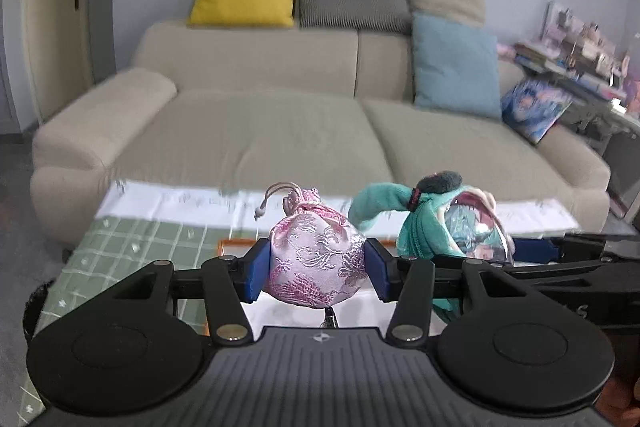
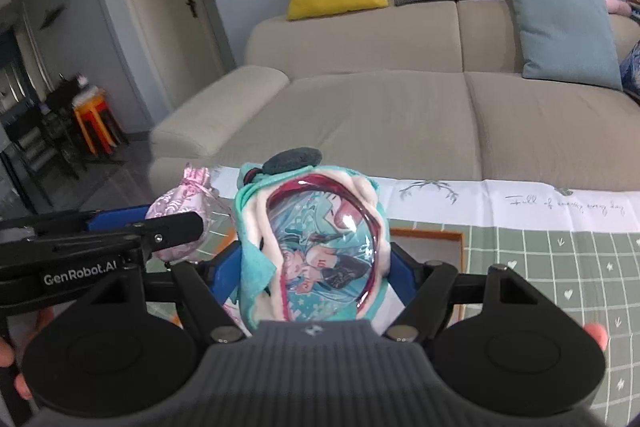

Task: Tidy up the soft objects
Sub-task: 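Lift the pouch and doll and carry both over the orange shoebox, then open both tools to drop the pouch and doll into the shoebox, then grasp the navy cloth with the left tool while the right tool grasps the grey eye mask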

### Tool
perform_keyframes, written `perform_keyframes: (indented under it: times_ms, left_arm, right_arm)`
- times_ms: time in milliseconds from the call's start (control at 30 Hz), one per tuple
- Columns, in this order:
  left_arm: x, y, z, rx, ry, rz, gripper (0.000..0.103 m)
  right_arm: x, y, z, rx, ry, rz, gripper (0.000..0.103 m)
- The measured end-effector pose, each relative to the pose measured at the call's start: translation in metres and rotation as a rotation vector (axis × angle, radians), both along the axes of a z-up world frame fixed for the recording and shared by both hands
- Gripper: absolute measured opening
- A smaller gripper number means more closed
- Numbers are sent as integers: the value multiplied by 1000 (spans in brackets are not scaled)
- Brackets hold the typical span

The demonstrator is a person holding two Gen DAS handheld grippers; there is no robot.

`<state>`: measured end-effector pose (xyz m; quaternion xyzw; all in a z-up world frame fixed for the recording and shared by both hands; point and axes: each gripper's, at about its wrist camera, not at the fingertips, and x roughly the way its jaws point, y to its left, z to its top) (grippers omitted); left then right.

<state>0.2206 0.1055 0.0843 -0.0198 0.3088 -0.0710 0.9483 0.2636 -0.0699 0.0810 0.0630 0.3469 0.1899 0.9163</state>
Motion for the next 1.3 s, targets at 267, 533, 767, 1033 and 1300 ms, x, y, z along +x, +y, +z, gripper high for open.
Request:
perform_keyframes:
  times_ms: [267,533,767,1033,1300]
  left_arm:
    - [51,10,-98,-22,308,15,58]
    - [55,13,-130,56,393,13,59]
    - [52,17,-125,65,391,28,67]
    - [29,19,-90,42,308,50,70]
    - [-26,-10,-47,10,177,-15,70]
  right_arm:
    - [42,20,-94,-136,247,46,74]
    - [52,34,-129,-202,338,103,78]
    - [46,41,-126,-222,318,103,84]
    - [23,31,-100,-207,269,94,85]
    - [-26,-4,-57,-154,175,63,85]
